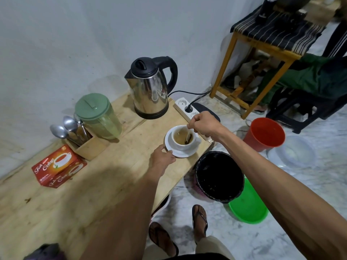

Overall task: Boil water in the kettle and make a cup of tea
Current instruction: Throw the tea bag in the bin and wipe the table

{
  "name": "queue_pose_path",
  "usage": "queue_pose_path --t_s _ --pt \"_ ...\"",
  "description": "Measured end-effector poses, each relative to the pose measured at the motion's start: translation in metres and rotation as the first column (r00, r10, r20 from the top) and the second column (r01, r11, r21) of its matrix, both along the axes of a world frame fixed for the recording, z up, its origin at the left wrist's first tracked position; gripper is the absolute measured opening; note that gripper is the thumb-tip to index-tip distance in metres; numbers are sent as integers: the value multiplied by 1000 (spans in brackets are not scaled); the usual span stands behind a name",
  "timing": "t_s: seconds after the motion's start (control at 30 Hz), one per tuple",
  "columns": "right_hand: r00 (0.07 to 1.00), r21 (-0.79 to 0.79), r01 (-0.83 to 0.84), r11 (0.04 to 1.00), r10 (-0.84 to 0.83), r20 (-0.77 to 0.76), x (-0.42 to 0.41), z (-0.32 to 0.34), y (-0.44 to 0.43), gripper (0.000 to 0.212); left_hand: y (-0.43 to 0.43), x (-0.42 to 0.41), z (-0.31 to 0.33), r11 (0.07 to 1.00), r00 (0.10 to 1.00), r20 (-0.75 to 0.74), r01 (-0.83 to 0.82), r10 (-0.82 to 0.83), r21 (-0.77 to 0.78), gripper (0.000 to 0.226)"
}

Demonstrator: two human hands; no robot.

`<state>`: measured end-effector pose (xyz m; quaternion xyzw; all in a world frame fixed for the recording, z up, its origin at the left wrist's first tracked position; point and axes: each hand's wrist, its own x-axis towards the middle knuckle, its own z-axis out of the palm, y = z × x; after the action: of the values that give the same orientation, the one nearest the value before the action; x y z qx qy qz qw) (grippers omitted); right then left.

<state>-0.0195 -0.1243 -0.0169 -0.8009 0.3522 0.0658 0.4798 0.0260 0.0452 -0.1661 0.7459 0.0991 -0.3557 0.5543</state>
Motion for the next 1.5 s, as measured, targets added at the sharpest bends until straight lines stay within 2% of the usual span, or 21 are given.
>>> queue_pose_path --t_s 0.33,0.5,0.77,1.1,1.27,1.4,1.5 --pt "992 -123 -40 992 25 -122 2 -20 9 24 0 1 1 999 1000 15 14 -14 43 32" --pt "999 -171 -11 985 2 -53 2 -17 12 21 1 1 3 999 999 12 29 -30 40 35" --pt "999 -205 27 978 -20 38 4 2 8 15 1 -1 8 997 998 43 42 -45 65 22" --pt "997 -190 47 981 -35 66 0 16 1 13 -1 -1 11 996 998 43 33 -37 88 21" --pt "997 -173 44 984 -33 70 -4 21 -1 20 -2 0 11 996 999 33 18 -21 91 19" --pt "996 -179 43 983 -29 83 -14 25 -9 11 -3 2 9 997 1000 29 -2 0 74 14" --pt "998 -180 25 983 -13 68 -28 32 -19 12 -5 0 8 998 999 14 -42 41 41 29"
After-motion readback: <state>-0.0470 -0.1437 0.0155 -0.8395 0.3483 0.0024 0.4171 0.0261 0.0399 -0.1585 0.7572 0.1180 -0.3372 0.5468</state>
